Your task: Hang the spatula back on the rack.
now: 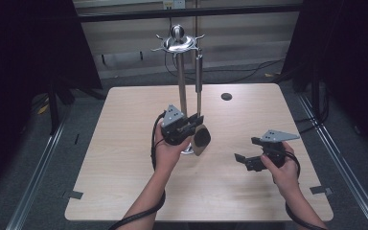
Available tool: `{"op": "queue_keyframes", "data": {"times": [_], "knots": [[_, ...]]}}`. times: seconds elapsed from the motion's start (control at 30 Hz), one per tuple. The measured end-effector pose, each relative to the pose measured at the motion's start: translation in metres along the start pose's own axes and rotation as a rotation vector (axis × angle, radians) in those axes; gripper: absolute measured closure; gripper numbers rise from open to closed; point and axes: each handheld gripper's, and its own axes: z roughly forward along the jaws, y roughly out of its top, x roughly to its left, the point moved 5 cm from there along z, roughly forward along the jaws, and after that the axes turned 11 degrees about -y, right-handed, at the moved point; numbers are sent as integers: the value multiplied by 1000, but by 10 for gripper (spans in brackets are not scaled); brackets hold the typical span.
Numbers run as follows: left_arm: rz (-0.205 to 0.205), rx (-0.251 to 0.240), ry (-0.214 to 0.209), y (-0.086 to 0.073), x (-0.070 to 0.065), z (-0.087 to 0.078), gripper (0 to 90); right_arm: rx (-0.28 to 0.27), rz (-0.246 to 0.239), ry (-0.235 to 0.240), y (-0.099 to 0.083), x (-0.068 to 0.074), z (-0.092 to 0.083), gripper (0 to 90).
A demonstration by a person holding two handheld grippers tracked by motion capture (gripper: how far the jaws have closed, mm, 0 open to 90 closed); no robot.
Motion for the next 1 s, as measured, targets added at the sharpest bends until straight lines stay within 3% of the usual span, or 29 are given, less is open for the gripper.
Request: {"op": "queue_keyframes", "data": {"times": [0.43,0.63,0.8,0.83,0.87,0.9,1.0], "knots": [[13,5,12,0,2,-5,662,-2,8,1,0,-2,-1,35],[7,0,23,0,3,-14,515,-7,7,7,1,-1,-3,35],[36,16,18,-2,1,-19,316,-9,20,7,1,-3,-5,36],[53,16,22,-2,0,-21,316,-10,21,4,1,-4,-5,36],[69,21,22,-3,-1,-23,227,-15,20,4,2,-4,-6,35],[88,16,20,-4,-1,-26,205,-15,21,3,2,-4,-6,36],[82,19,29,-5,-1,-29,160,-13,20,2,2,-4,-6,36]]}}
